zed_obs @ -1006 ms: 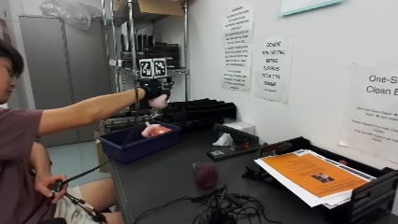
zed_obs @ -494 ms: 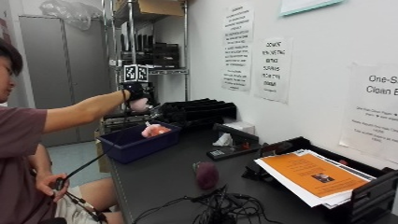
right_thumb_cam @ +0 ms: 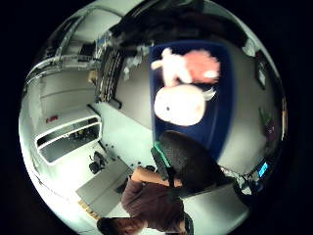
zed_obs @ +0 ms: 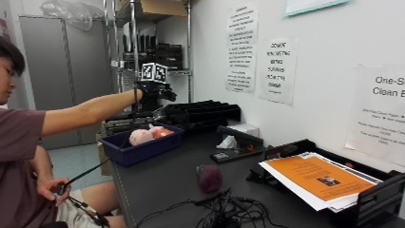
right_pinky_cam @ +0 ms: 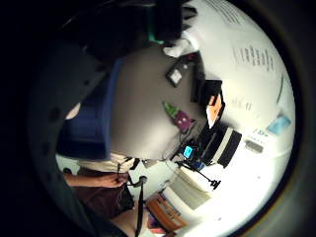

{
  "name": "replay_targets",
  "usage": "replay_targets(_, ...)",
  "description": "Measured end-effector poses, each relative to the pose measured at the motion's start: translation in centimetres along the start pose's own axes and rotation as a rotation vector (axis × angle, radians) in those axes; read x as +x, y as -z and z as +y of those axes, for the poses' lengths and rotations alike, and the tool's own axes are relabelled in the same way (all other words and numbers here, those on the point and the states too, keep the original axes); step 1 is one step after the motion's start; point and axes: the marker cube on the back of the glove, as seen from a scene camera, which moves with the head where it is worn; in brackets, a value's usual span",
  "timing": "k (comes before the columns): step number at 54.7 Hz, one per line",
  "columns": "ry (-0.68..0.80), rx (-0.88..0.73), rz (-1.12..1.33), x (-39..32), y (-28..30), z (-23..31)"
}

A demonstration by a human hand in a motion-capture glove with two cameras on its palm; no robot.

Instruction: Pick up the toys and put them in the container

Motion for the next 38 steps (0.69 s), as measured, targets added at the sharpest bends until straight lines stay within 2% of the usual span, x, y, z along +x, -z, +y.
replay_targets(11, -0.191, -0.06, 0.092, 10.6, 0.7, 2.1)
replay_targets(24, -0.399, -0.163, 0.152, 24.2, -2.4, 4.8)
replay_targets(38, -0.42, -0.129, 0.015, 32.2, -7.9, 6.3)
